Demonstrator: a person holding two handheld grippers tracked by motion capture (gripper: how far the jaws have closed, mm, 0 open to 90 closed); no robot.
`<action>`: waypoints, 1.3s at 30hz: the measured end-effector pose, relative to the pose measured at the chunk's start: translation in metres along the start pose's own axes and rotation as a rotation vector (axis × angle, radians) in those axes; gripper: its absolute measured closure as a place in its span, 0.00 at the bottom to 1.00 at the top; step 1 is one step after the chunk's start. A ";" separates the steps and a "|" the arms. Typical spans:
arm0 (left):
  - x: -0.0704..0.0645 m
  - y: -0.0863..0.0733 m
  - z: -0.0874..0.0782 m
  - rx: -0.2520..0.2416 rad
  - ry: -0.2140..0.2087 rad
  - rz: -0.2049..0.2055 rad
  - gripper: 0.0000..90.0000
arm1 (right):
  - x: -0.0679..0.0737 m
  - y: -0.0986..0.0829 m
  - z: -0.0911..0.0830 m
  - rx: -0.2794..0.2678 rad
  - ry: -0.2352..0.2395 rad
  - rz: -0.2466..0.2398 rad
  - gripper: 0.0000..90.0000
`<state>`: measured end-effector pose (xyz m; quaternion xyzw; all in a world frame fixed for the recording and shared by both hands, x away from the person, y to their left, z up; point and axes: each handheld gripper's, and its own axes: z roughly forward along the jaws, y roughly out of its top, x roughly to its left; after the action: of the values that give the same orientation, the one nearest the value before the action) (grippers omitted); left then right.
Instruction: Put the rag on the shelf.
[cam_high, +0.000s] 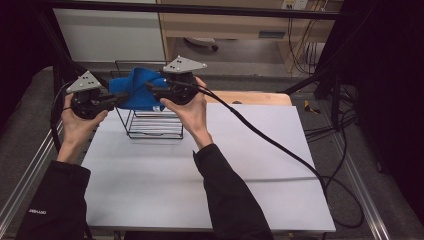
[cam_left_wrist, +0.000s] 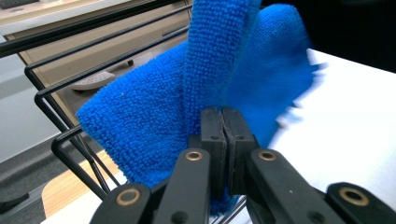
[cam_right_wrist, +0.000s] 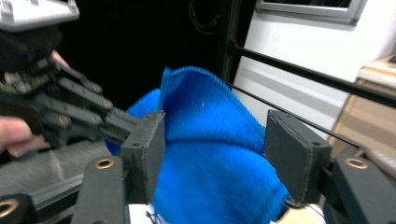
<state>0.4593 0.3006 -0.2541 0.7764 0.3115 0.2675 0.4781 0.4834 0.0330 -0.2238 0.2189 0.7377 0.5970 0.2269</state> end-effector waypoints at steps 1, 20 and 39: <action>0.000 0.000 0.001 0.003 0.000 0.000 0.98 | 0.000 0.001 0.002 0.009 0.004 0.010 0.46; 0.003 -0.009 -0.001 0.000 -0.016 -0.027 0.93 | 0.023 0.018 0.033 0.154 0.014 0.005 1.00; 0.012 -0.017 -0.006 -0.017 0.106 -0.152 0.73 | 0.017 -0.045 0.000 0.137 -0.072 0.172 0.95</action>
<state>0.4596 0.3189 -0.2659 0.7312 0.3922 0.2738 0.4864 0.4671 0.0347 -0.2689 0.3176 0.7467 0.5541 0.1857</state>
